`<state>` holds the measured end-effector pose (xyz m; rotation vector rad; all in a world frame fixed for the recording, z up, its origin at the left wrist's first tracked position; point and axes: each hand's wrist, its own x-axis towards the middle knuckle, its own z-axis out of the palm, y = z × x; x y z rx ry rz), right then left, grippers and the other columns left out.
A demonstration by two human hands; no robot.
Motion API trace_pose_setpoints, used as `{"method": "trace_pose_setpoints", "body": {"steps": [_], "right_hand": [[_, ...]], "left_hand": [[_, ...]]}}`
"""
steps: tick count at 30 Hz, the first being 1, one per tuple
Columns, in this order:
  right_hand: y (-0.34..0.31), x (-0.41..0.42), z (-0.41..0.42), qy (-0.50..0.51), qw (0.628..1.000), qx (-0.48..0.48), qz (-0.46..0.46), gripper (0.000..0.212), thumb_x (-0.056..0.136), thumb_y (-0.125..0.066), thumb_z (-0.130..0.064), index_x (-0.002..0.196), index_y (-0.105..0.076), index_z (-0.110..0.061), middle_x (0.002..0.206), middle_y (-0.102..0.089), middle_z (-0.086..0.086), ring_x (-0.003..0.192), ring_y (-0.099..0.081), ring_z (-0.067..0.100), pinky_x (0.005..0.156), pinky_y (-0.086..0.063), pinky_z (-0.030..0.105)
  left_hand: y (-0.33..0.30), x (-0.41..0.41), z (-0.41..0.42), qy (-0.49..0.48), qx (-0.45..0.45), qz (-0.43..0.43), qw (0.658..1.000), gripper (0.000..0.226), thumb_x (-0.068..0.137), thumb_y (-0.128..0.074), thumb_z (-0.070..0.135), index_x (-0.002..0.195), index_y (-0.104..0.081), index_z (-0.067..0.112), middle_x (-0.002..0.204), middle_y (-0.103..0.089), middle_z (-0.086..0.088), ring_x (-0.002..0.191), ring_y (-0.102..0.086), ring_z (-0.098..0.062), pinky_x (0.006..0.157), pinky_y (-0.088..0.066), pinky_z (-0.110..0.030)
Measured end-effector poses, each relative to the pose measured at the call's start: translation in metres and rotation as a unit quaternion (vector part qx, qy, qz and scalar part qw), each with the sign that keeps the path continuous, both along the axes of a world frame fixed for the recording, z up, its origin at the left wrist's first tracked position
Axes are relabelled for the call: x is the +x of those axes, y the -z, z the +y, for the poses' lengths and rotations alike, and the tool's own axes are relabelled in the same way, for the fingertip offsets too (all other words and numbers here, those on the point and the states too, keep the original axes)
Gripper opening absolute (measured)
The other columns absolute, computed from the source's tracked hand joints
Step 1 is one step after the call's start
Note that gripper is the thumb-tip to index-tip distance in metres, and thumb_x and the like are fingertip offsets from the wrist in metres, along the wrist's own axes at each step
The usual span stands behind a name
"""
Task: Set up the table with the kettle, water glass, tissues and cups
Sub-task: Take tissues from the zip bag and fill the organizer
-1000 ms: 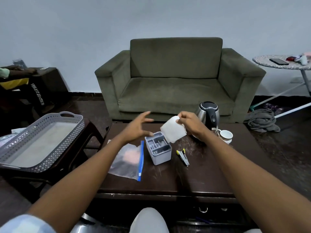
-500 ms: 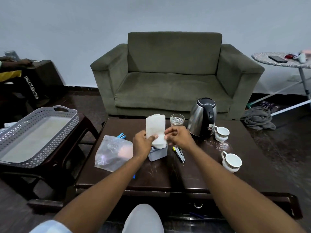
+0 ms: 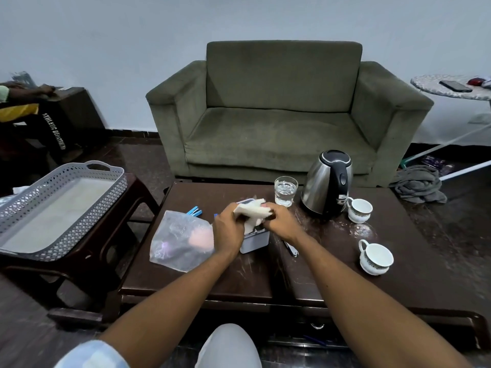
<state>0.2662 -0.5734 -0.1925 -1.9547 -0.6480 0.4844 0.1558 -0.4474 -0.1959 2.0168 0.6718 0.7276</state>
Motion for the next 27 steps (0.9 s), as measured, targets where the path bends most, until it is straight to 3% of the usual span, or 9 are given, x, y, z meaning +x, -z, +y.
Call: {"method": "trace_pose_setpoints", "body": {"steps": [2, 6, 9, 11, 12, 16, 19, 22, 27], "right_hand": [[0.000, -0.002, 0.001, -0.007, 1.000, -0.020, -0.023, 0.049, 0.080, -0.066, 0.012, 0.123, -0.074, -0.010, 0.103, -0.078, 0.009, 0.091, -0.068, 0.026, 0.090, -0.058, 0.041], [0.005, -0.007, 0.002, 0.055, 0.990, -0.077, -0.104, 0.021, 0.082, -0.071, -0.003, 0.093, -0.082, -0.017, 0.079, -0.073, 0.006, 0.076, -0.062, 0.020, 0.069, -0.053, 0.032], [0.005, -0.010, 0.007, 0.054, 0.980, -0.153, -0.118, 0.012, 0.082, -0.074, -0.012, 0.091, -0.082, -0.014, 0.091, -0.075, 0.018, 0.089, -0.070, 0.035, 0.075, -0.057, 0.041], [0.003, -0.012, 0.010, 0.038, 0.977, -0.167, -0.123, 0.002, 0.077, -0.072, -0.017, 0.075, -0.072, -0.018, 0.093, -0.071, 0.015, 0.095, -0.068, 0.039, 0.075, -0.053, 0.038], [0.003, -0.011, 0.011, 0.034, 0.980, -0.153, -0.126, 0.008, 0.074, -0.070, -0.017, 0.070, -0.067, -0.023, 0.091, -0.068, 0.011, 0.095, -0.066, 0.038, 0.076, -0.051, 0.037], [0.004, -0.009, 0.005, 0.043, 0.983, -0.071, -0.161, 0.018, 0.083, -0.074, -0.015, 0.101, -0.076, -0.014, 0.089, -0.069, 0.007, 0.085, -0.063, 0.028, 0.072, -0.051, 0.034], [0.006, -0.006, 0.000, 0.057, 0.978, -0.105, -0.170, 0.017, 0.087, -0.075, -0.020, 0.102, -0.082, -0.015, 0.087, -0.074, 0.010, 0.084, -0.069, 0.032, 0.076, -0.059, 0.042], [0.008, -0.007, -0.004, 0.032, 0.973, -0.140, -0.181, 0.011, 0.088, -0.077, -0.020, 0.097, -0.081, -0.015, 0.092, -0.074, 0.011, 0.087, -0.068, 0.032, 0.077, -0.058, 0.041], [0.012, -0.017, -0.018, 0.120, 0.939, 0.061, -0.318, 0.017, 0.094, -0.071, -0.017, 0.107, -0.061, -0.020, 0.104, -0.059, -0.007, 0.083, -0.058, 0.013, 0.072, -0.050, 0.024]], "left_hand": [[0.000, 0.003, 0.000, -0.006, -0.002, 0.014, 1.000, 0.027, 0.088, -0.069, 0.007, 0.113, -0.075, 0.015, 0.103, -0.080, -0.004, 0.096, -0.074, -0.026, 0.083, -0.059, -0.040], [0.000, 0.003, 0.001, 0.019, -0.025, 0.045, 0.998, 0.040, 0.084, -0.077, 0.013, 0.123, -0.068, 0.013, 0.114, -0.077, -0.006, 0.106, -0.072, -0.028, 0.091, -0.058, -0.043], [0.000, -0.002, 0.002, 0.022, -0.001, 0.077, 0.997, 0.053, 0.081, -0.078, 0.008, 0.131, -0.064, 0.014, 0.122, -0.076, -0.007, 0.114, -0.070, -0.027, 0.096, -0.058, -0.043], [0.000, -0.005, 0.003, 0.023, 0.030, 0.111, 0.993, 0.049, 0.081, -0.073, 0.005, 0.130, -0.068, 0.011, 0.122, -0.077, -0.009, 0.114, -0.071, -0.029, 0.095, -0.059, -0.043], [0.001, -0.005, 0.003, 0.023, 0.041, 0.124, 0.991, 0.045, 0.081, -0.072, 0.005, 0.126, -0.071, 0.010, 0.120, -0.077, -0.010, 0.113, -0.072, -0.029, 0.093, -0.060, -0.042], [-0.004, -0.005, -0.001, 0.022, 0.040, 0.134, 0.990, 0.050, 0.080, -0.076, 0.012, 0.129, -0.068, 0.011, 0.120, -0.077, -0.010, 0.111, -0.072, -0.030, 0.092, -0.060, -0.042], [-0.004, -0.005, -0.004, 0.027, 0.053, 0.128, 0.990, 0.047, 0.079, -0.077, 0.012, 0.124, -0.063, 0.015, 0.115, -0.077, -0.009, 0.105, -0.072, -0.030, 0.088, -0.060, -0.043], [-0.001, -0.005, -0.005, 0.024, 0.061, 0.144, 0.987, 0.041, 0.080, -0.080, 0.011, 0.119, -0.066, 0.014, 0.112, -0.077, -0.010, 0.104, -0.072, -0.029, 0.086, -0.060, -0.040], [-0.004, -0.005, -0.008, 0.010, 0.071, 0.130, 0.989, 0.062, 0.076, -0.083, 0.024, 0.131, -0.057, 0.021, 0.123, -0.069, -0.006, 0.114, -0.063, -0.026, 0.092, -0.054, -0.037]]}}
